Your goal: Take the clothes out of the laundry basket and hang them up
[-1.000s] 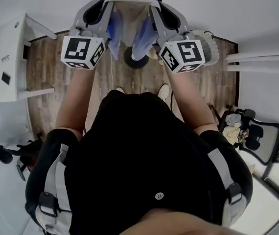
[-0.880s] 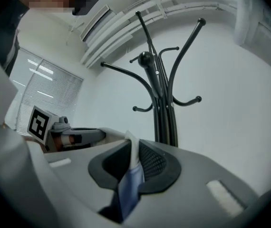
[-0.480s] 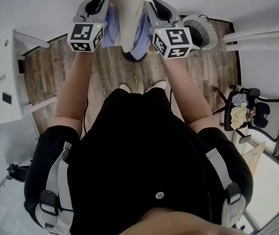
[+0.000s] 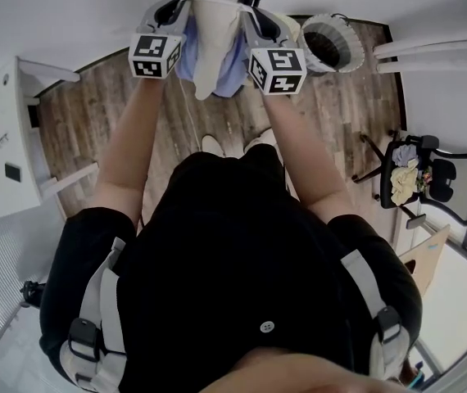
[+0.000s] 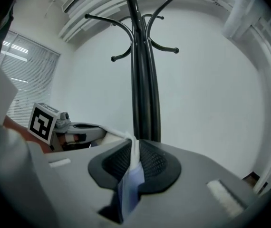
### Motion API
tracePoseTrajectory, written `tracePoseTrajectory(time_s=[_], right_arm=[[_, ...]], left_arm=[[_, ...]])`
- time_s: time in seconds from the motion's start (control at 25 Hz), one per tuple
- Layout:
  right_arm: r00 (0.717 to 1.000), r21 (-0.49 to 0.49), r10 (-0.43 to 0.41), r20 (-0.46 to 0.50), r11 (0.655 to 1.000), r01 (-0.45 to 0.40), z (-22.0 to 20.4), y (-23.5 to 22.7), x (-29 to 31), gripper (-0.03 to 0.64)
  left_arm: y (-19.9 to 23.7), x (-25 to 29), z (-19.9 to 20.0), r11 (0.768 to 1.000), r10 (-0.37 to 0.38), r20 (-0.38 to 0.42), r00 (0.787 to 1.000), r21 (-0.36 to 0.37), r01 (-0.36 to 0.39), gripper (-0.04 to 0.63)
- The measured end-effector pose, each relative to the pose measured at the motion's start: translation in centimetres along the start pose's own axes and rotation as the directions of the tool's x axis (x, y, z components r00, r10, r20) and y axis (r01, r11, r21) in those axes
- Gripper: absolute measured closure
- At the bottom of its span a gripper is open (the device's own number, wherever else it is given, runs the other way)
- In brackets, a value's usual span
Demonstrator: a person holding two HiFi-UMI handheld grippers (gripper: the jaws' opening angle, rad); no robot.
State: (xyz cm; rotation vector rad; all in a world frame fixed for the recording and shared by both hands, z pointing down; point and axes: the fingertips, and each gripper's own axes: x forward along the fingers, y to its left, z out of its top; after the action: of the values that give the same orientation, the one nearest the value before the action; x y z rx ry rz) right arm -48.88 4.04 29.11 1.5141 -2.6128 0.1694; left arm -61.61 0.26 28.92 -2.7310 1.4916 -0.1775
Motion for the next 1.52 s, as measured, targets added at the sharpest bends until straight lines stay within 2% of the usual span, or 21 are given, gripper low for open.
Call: tracePoseTrajectory(time_s=[0.4, 0.64, 0.84, 1.2, 1.52], right_arm=[[0.994, 0.077, -0.070, -0.082, 0.994, 0.077, -5.5, -0.3, 0.7, 0.574], [0.991, 0.078, -0.078, -0.110, 0.993, 0.087, -7.5, -0.2, 0.8, 0.574], [0.991, 0.074, -0.079, -0.106, 0.994, 0.087, -8.4, 0.0, 0.8, 0.574], [0.997, 0.018, -0.051, -0.064, 0.998, 0.053, -9.6, 0.6, 0.8, 0.583], [0.998, 0.012, -0.026, -0.059, 1.000, 0.026, -10.6, 1.0, 0.9, 0.583]], left_arm=[[-0.4, 1.0, -6.4, 0.997, -0.057, -0.085, 0.995, -0.051, 0.052, 0.571], [-1.4, 1.0, -10.0, 0.994, -0.083, -0.147, 0.986, -0.080, 0.072, 0.569], [-2.2, 1.0, -11.2, 0.988, -0.122, -0.139, 0.983, -0.112, 0.107, 0.569], [-3.1, 0.7, -12.5, 0.981, -0.165, -0.122, 0.979, -0.119, 0.150, 0.569], [-4.2, 0.5, -13.9, 0.980, -0.190, -0.158, 0.969, -0.097, 0.176, 0.568]])
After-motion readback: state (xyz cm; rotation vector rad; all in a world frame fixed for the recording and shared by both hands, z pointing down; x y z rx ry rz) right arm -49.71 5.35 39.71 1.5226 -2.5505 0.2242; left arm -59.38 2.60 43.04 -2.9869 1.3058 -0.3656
